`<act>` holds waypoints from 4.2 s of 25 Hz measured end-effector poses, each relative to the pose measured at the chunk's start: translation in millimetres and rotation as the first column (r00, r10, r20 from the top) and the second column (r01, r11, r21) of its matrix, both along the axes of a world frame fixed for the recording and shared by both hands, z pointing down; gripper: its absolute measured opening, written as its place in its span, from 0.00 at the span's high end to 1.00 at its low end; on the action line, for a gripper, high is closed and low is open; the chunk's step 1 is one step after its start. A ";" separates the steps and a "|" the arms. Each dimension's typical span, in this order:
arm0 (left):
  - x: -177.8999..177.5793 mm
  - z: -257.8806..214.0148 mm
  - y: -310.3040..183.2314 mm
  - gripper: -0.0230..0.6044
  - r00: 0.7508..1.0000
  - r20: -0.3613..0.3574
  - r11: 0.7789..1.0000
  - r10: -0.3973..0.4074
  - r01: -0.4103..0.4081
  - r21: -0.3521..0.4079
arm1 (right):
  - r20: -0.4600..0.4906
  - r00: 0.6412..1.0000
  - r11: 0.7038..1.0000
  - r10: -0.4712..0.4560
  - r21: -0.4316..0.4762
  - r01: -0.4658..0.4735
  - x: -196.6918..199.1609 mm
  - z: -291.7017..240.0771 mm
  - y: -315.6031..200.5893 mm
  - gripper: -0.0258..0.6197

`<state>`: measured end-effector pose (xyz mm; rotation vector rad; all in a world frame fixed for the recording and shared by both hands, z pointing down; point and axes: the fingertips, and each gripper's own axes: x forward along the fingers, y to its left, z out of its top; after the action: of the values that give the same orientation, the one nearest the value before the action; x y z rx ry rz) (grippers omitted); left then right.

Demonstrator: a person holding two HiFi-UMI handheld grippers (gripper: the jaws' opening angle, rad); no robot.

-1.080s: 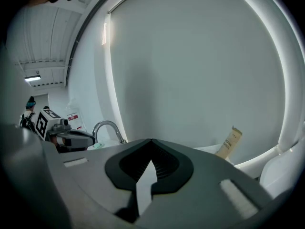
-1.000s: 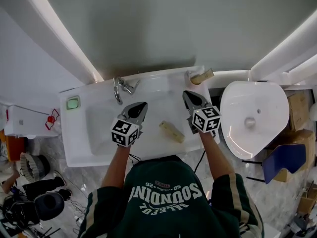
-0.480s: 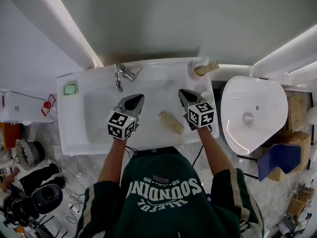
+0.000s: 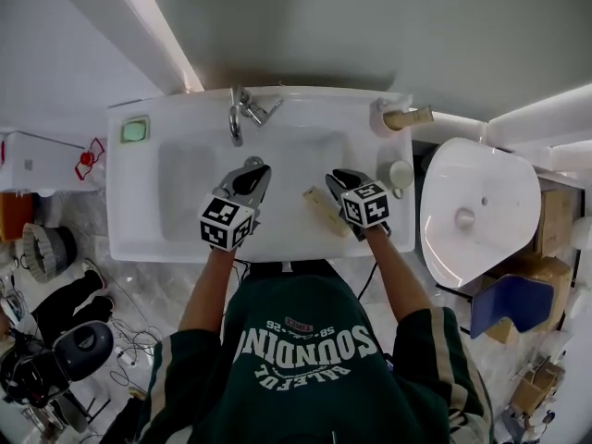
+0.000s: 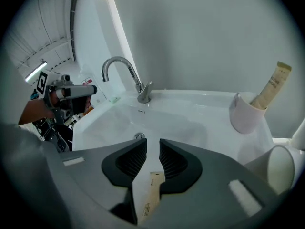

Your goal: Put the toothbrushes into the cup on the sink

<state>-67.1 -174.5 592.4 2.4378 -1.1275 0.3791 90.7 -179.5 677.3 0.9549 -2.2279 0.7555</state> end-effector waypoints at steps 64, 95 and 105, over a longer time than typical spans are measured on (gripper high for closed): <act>-9.2 -20.2 -17.1 0.88 1.000 0.011 0.999 0.003 -0.003 0.044 | -0.286 0.950 0.990 -0.122 -0.102 0.096 -6.0 16.8 -12.7 0.93; 83.9 -22.4 -23.6 0.88 0.987 0.026 0.986 0.160 -0.161 0.036 | 0.106 0.921 0.810 0.375 0.445 -0.381 184.1 -144.6 -82.0 0.93; 82.6 -13.8 -24.6 0.88 0.990 0.044 0.990 0.137 -0.138 0.011 | 0.162 0.879 0.746 0.449 0.473 -0.468 217.6 -123.3 -89.6 0.93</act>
<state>15.5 -199.0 578.6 2.5389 -0.9849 0.4691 308.3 -269.1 554.0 1.8118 -2.2886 0.3804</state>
